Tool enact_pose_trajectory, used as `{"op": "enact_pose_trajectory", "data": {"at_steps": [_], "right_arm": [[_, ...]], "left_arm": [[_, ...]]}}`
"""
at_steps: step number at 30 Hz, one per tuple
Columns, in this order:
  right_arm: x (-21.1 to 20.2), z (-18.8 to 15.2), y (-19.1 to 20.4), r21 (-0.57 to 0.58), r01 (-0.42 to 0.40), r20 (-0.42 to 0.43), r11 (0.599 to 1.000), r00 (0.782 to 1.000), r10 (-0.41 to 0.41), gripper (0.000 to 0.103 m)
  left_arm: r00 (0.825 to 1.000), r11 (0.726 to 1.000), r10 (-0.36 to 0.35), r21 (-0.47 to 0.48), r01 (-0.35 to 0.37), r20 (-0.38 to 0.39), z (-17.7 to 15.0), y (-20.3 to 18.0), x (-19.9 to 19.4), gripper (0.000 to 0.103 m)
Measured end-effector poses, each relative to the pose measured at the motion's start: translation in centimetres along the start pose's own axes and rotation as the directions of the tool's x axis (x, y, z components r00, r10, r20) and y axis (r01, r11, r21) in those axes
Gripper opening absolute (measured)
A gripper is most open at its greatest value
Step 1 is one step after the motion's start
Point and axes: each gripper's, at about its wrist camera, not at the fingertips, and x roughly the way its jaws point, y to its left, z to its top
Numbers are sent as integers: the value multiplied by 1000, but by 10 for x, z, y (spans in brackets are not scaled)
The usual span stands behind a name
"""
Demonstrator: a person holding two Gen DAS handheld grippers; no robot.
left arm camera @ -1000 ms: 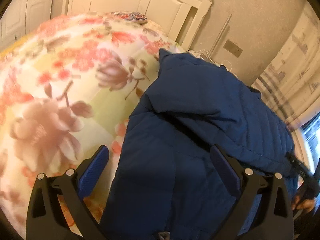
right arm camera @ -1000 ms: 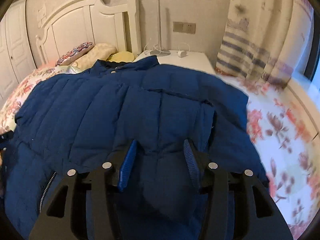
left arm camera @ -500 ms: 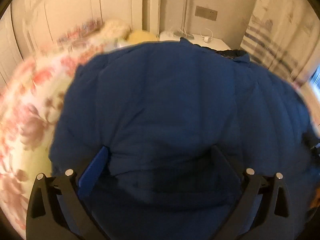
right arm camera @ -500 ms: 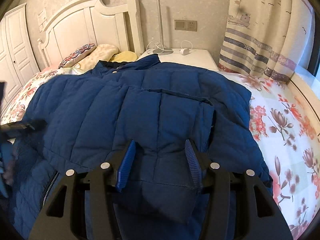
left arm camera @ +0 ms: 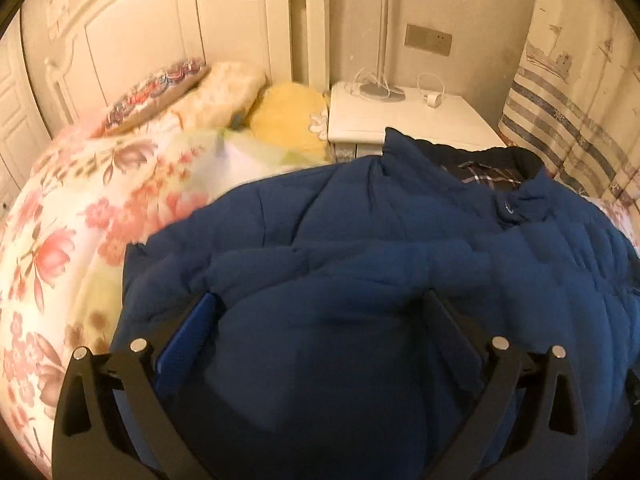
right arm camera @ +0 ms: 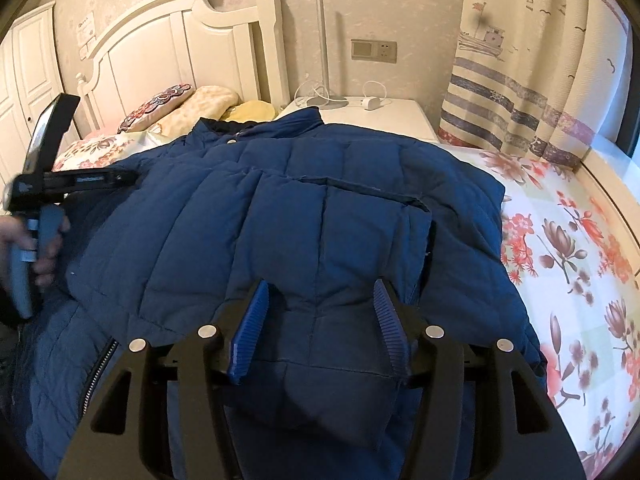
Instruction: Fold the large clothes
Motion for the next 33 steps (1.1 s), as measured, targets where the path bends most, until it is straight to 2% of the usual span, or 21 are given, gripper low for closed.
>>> {"op": "enact_pose_trajectory", "data": {"at_steps": [3,5,7,9,12,13,14,17,19,21,24,25,27,29,30,32,33], "right_arm": [[0,0,-1,3,-3,-2,1000,1000,3,54],[0,0,-1,4,-5,-2,1000,1000,5,55],[0,0,-2,3,-7,-2,1000,1000,7,55],[0,0,-2,2,-6,-3,1000,1000,6,55],[0,0,-1,3,-6,-3,1000,1000,6,56],[0,0,-2,2,-8,-4,1000,1000,8,56],[0,0,-2,0,-7,-4,1000,1000,7,57],[1,0,-1,-3,-5,-6,1000,1000,5,57],[1,0,-2,-3,-12,-7,1000,1000,12,60],[1,0,-5,9,-50,-5,999,999,50,64],[-15,0,2,18,-33,-27,999,999,34,65],[-25,0,10,-3,-41,-20,999,999,41,65],[-48,-6,38,-119,-61,-5,991,998,61,65],[-53,-18,62,-221,-51,-46,974,998,42,65],[-48,-30,74,-267,-78,-106,961,993,51,65],[-30,-51,85,-308,-114,-212,944,976,48,66],[-29,-56,85,-318,-96,-179,943,983,40,68]], "left_arm": [[999,999,29,-13,-29,-15,-4,-3,-12,101],[1000,999,-2,-35,2,1,-13,-5,-31,101],[998,999,-50,-8,50,50,-24,-12,-57,101],[997,998,-48,45,45,66,-38,-24,-71,101],[1000,989,-13,147,14,-13,-61,-40,-54,101],[1000,986,-17,165,17,-3,-66,-42,-49,101],[999,986,-29,163,26,18,-69,-41,-47,101],[999,990,-32,135,34,-16,-67,-36,-49,101],[999,994,-14,104,18,-34,-67,-33,-60,101],[998,993,-68,94,68,0,-79,-33,-86,101],[998,986,-64,151,65,-15,-106,-42,-107,101],[998,984,-53,169,56,-23,-114,-44,-111,101],[998,975,-36,217,47,-56,-139,-47,-118,101],[997,966,-26,253,44,-74,-159,-49,-122,101],[997,964,-18,265,39,-79,-167,-48,-120,101],[994,973,-60,217,77,-86,-175,-39,-117,101],[991,978,-90,178,108,-103,-176,-33,-115,101]]}}
